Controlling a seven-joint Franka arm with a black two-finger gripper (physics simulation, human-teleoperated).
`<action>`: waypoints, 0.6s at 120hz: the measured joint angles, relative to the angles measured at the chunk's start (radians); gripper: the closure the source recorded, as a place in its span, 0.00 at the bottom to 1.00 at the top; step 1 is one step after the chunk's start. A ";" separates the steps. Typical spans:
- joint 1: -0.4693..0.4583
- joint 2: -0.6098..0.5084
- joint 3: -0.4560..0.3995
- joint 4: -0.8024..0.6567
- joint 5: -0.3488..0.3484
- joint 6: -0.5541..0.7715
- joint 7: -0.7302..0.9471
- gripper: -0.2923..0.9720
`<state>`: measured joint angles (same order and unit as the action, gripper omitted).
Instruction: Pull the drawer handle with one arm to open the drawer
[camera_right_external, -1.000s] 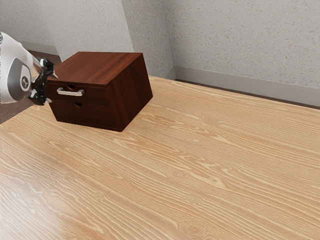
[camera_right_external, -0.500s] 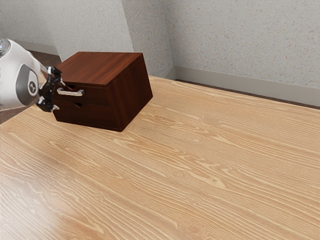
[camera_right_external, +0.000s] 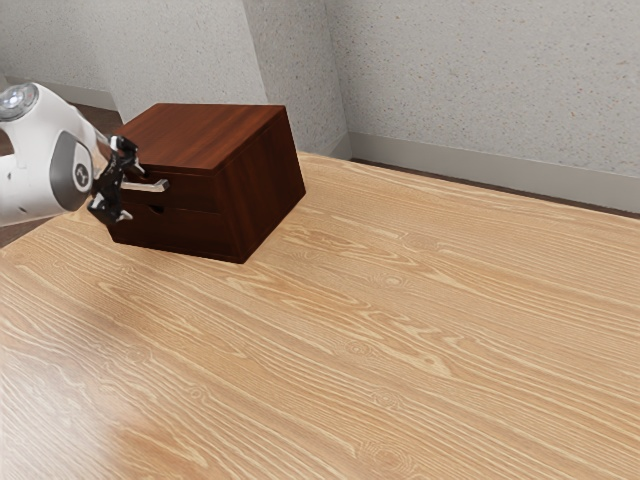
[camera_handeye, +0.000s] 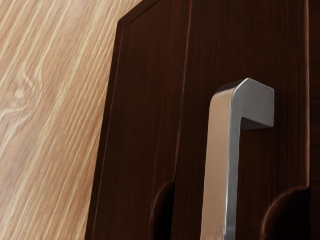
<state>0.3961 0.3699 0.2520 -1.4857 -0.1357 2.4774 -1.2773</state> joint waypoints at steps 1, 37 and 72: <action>0.000 0.000 0.000 0.000 -0.001 0.000 0.000 0.23; 0.004 0.014 -0.002 -0.007 -0.013 -0.001 0.008 0.23; 0.007 0.017 -0.002 -0.006 -0.021 -0.005 0.012 0.25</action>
<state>0.4028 0.3865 0.2500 -1.4919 -0.1568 2.4726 -1.2650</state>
